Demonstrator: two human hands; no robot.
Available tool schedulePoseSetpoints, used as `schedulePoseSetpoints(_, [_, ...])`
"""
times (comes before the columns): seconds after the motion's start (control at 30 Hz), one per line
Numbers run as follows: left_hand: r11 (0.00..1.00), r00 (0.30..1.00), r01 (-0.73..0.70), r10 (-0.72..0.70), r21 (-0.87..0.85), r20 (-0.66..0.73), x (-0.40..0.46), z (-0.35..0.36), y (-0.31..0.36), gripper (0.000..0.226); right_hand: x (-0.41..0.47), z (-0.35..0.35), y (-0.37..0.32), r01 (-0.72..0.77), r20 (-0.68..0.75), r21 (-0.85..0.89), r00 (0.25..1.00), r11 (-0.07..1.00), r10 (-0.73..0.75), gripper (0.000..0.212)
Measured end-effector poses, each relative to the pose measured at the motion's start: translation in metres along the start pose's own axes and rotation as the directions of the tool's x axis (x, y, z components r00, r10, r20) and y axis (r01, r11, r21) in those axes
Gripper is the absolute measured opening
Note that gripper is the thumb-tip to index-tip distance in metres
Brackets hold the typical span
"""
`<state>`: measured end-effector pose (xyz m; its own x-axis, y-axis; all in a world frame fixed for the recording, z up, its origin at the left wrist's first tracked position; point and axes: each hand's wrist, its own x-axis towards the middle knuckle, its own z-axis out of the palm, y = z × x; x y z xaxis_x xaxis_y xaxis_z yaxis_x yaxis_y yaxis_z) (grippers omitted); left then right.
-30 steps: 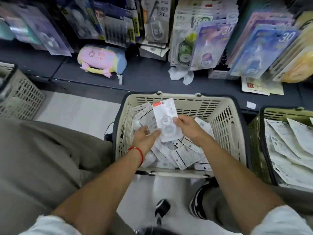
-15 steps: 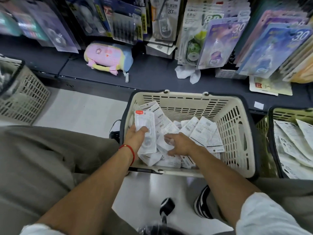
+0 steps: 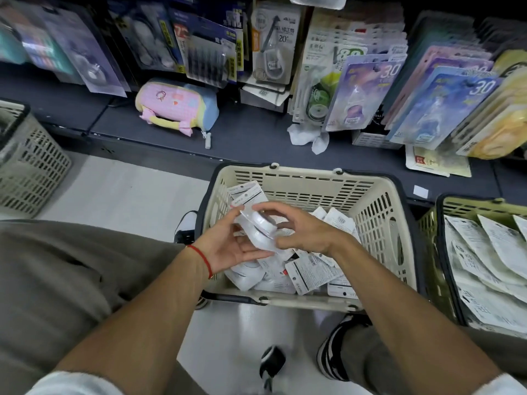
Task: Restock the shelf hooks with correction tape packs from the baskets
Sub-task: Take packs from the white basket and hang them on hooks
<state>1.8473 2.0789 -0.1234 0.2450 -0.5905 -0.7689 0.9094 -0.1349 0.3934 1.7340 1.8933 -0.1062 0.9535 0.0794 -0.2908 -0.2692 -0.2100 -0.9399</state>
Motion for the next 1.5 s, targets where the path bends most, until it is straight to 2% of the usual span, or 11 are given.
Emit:
schedulePoseSetpoints(0.23, [0.996,0.998,-0.028,0.023,0.081,0.055,-0.003,-0.008,-0.002,0.047,0.018,-0.002,0.009,0.038,0.085,0.419,0.993,0.907,-0.081,0.054])
schedulePoseSetpoints(0.37, [0.972,0.987,-0.067,0.098,0.227,-0.125,-0.003,-0.005,-0.005,0.037,0.035,-0.008,0.037,0.017,-0.302,0.615,0.929,0.788,0.215,0.025])
schedulePoseSetpoints(0.43, [0.941,0.953,-0.155,0.222,0.301,-0.205,-0.003,-0.002,-0.008,0.038,0.037,-0.008,0.059,-0.262,-0.443,0.273,0.82,0.926,0.363,0.018])
schedulePoseSetpoints(0.5, [0.874,0.896,-0.229,0.362,0.429,-0.259,-0.004,0.001,-0.007,0.037,0.036,0.004,0.082,-0.505,-0.256,-0.197,0.854,0.84,0.454,0.039])
schedulePoseSetpoints(0.6, [0.778,0.814,-0.25,0.491,0.576,-0.31,-0.007,0.002,-0.004,0.04,0.039,0.041,0.096,-0.456,-0.053,-0.614,0.838,0.644,0.543,0.093])
schedulePoseSetpoints(0.67, [0.779,0.794,-0.242,0.502,0.579,-0.343,-0.009,0.0,-0.002,0.053,0.044,0.06,0.1,-0.454,-0.099,-0.661,0.842,0.597,0.531,0.097])
schedulePoseSetpoints(0.93, [0.794,0.762,-0.259,0.518,0.55,-0.389,-0.01,-0.001,0.001,0.053,0.013,-0.018,0.068,-0.531,-0.293,-0.332,0.844,0.78,0.45,0.026])
schedulePoseSetpoints(1.13, [0.905,0.865,-0.241,0.364,0.351,-0.344,-0.01,0.015,-0.002,0.04,-0.035,-0.055,0.029,-0.23,-0.638,-0.078,0.759,0.97,0.129,0.049])
schedulePoseSetpoints(1.27, [0.994,0.99,-0.031,0.045,0.109,-0.135,-0.01,0.027,-0.007,0.039,-0.027,-0.037,-0.002,0.016,-0.462,-0.175,0.882,0.984,-0.096,0.047])
schedulePoseSetpoints(1.43, [0.994,0.995,0.027,-0.036,0.102,0.094,-0.013,0.024,-0.013,0.037,-0.02,-0.015,-0.011,0.028,-0.173,-0.144,0.983,0.989,-0.053,0.085])
schedulePoseSetpoints(1.5, [0.979,0.993,-0.022,-0.002,0.201,0.114,-0.01,0.021,-0.018,0.044,-0.018,-0.018,-0.005,0.006,-0.23,0.021,0.973,1.0,-0.001,0.079])
